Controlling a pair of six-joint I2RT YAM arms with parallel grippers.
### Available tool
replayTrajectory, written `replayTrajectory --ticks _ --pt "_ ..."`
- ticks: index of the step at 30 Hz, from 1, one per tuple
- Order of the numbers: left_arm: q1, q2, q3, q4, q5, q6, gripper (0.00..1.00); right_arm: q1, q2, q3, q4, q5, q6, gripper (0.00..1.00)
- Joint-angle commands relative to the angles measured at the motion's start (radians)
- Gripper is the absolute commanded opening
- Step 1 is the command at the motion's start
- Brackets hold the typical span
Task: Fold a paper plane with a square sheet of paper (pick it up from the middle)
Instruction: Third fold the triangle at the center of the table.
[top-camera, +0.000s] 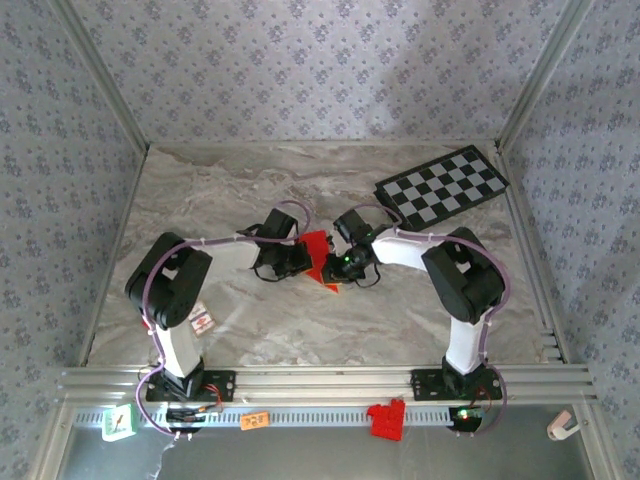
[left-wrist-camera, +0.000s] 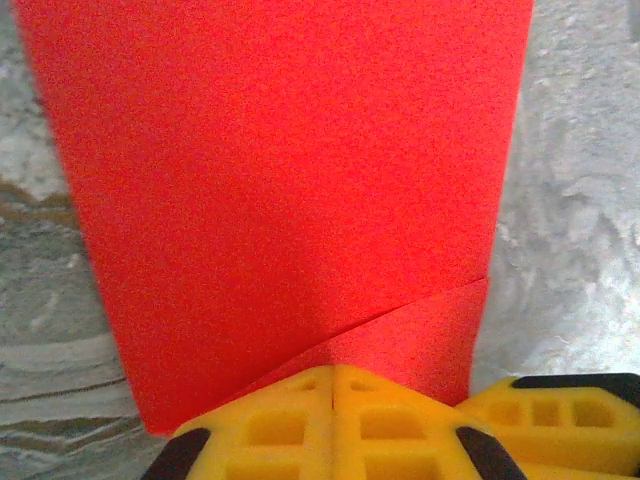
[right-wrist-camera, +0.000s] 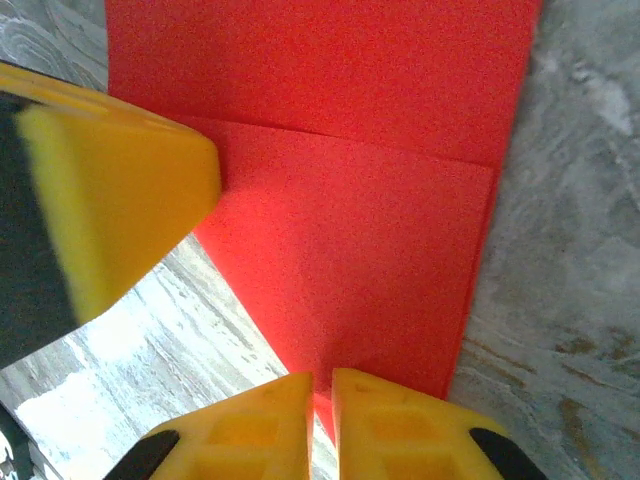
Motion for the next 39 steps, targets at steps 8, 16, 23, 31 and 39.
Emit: replayTrajectory --ticks 8,16,23,31,39 --pt "-0.005 0.044 0.01 -0.075 -0.061 -0.001 0.03 0.003 -0.005 0.027 0.049 -0.03 -0.03 0.16" --pt "-0.006 0.059 0.006 -0.112 -0.091 -0.004 0.01 0.02 0.053 0.05 0.061 -0.056 -0.028 0.14" --pt "-0.006 0.084 0.003 -0.157 -0.124 -0.007 0.0 0.015 0.062 0.018 0.039 -0.066 -0.05 0.14" --pt "-0.003 0.113 -0.019 -0.168 -0.154 0.008 0.0 -0.014 -0.031 -0.114 0.007 -0.092 -0.1 0.14" --pt "-0.001 0.106 0.004 -0.168 -0.131 0.02 0.0 -0.037 -0.151 -0.232 -0.026 -0.079 -0.116 0.14"
